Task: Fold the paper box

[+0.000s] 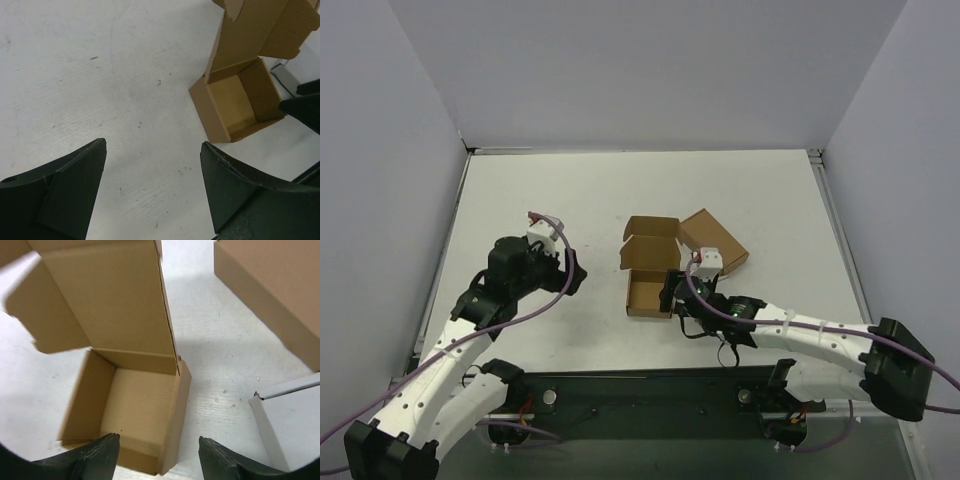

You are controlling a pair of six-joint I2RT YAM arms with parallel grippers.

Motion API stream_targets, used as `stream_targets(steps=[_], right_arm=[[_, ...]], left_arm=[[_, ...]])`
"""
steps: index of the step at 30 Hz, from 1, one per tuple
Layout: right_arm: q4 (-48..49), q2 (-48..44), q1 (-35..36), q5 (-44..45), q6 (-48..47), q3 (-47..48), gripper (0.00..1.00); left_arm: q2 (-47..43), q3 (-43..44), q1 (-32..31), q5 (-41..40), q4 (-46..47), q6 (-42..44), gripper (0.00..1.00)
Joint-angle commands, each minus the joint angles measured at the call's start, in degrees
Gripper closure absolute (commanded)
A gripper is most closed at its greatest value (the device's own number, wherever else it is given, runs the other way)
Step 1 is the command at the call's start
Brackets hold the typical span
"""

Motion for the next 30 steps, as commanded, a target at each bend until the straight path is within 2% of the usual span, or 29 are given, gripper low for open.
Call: stream_targets(steps=[1,4,8,11,19,30], right_arm=[[-6.3,-10.6,0.0,1.6,-3.9,0.9,0.34],[-10.2,-16.4,-1.4,1.0,-6.9,2.7,0.33],[-14.2,-18.3,-7.8,-6.4,-10.5,8.4,0.33],[-16.5,-14.7,-10.9,-10.4,-14.1,11.7,0.34],[-18.9,-4.4,-13.1,-9.3,-20.4,20.6,0.39],[-17.5,4.3,-14.8,-8.5,-22.1,24.4,0.44]], left_arm=[[1.8,1.0,-1.7,7.7,6.7,2.4,0.15],[7.0,4.2,-3.1,10.2,11.1,2.7,0.15],[14.7,10.6,-6.7,5.1,13.5,3.8,0.17],[19.3,12.3,-8.5,5.0,15.9,3.8,0.19],[21.9,10.5,-8.9,4.8,19.6,3.4,0.21],[28.5,13.3,-10.8,3.7,18.0,4.2,0.25]])
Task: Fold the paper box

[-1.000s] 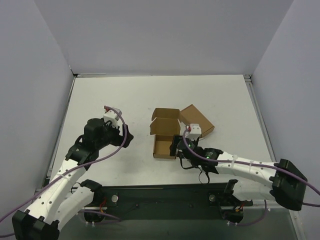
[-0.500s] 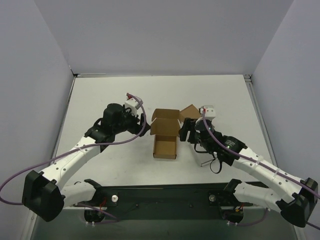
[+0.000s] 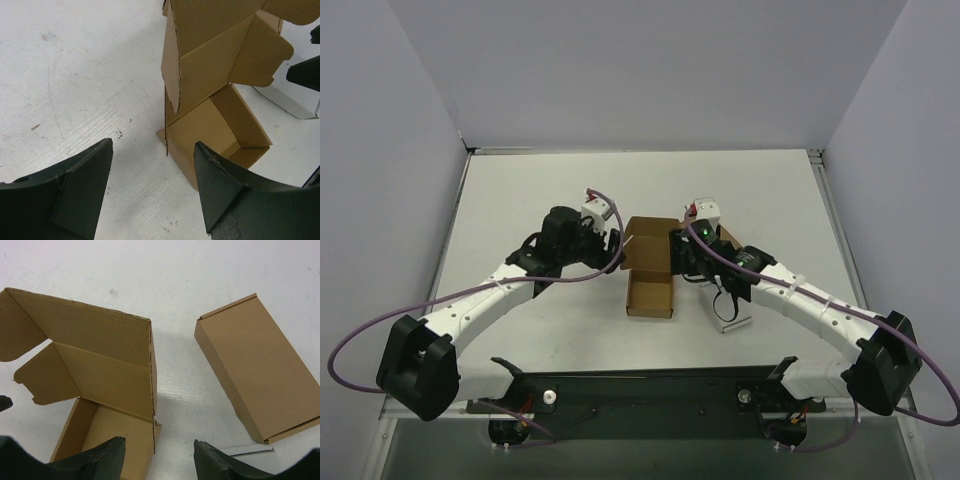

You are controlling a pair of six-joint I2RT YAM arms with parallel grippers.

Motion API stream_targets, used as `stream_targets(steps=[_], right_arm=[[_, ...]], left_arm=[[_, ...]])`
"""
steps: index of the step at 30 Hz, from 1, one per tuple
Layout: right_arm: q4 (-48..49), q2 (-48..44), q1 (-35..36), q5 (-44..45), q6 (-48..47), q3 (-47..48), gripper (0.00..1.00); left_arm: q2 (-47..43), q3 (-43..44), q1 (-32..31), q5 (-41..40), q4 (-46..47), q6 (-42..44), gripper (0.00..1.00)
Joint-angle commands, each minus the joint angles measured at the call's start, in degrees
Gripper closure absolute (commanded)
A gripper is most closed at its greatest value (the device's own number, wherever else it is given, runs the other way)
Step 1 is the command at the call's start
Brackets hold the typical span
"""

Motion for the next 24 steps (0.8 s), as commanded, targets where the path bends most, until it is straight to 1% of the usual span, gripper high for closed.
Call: stream_targets(steps=[1,5,6,9,12,17,19,21,22,24], right_arm=[[0.1,1.3,-1.0,0.7,-1.5,2.1,0.45],[2.3,2.0,-2.1,-0.6,-1.8,1.6,0.49],[3.1,2.1,-2.5,-1.0,-1.8,0.7,0.51],[5.5,2.7,-3.7,-2.8,-1.8,-0.4,0.56],[6.8,3.2,-4.0,-3.2,-2.3,-1.1,0.59],[7.8,3.9,-4.2,-4.2,-2.9,-1.1,0.61],[7.9,4.2,-4.2,-4.3,-2.9,-0.9,0.63],[8.1,4.3,-4.1,-4.5,-2.8,-1.0,0.66],[8.2,4.5,-4.1,-4.6,-2.8,-1.0,0.67],[8.2,4.7,-4.2,-4.9,-2.5,-1.0,0.72]], left_arm=[[1.9,3.8,-1.8,-0.8,1.8,1.2,0.26],[3.3,4.8,-2.2,-2.4,2.0,0.9,0.33],[3.4,4.9,-2.2,-2.7,2.1,0.8,0.38],[4.0,5.3,-2.5,-3.0,2.3,0.5,0.45],[4.3,5.2,-3.0,-3.4,2.2,0.7,0.49],[4.8,5.2,-3.3,-3.5,2.1,0.7,0.51],[5.1,5.4,-3.4,-3.5,1.8,0.7,0.53],[5.1,5.3,-3.5,-3.5,2.0,0.6,0.55],[5.2,5.3,-3.6,-3.5,2.2,0.5,0.58],[5.6,5.4,-3.8,-3.1,2.5,0.0,0.61]])
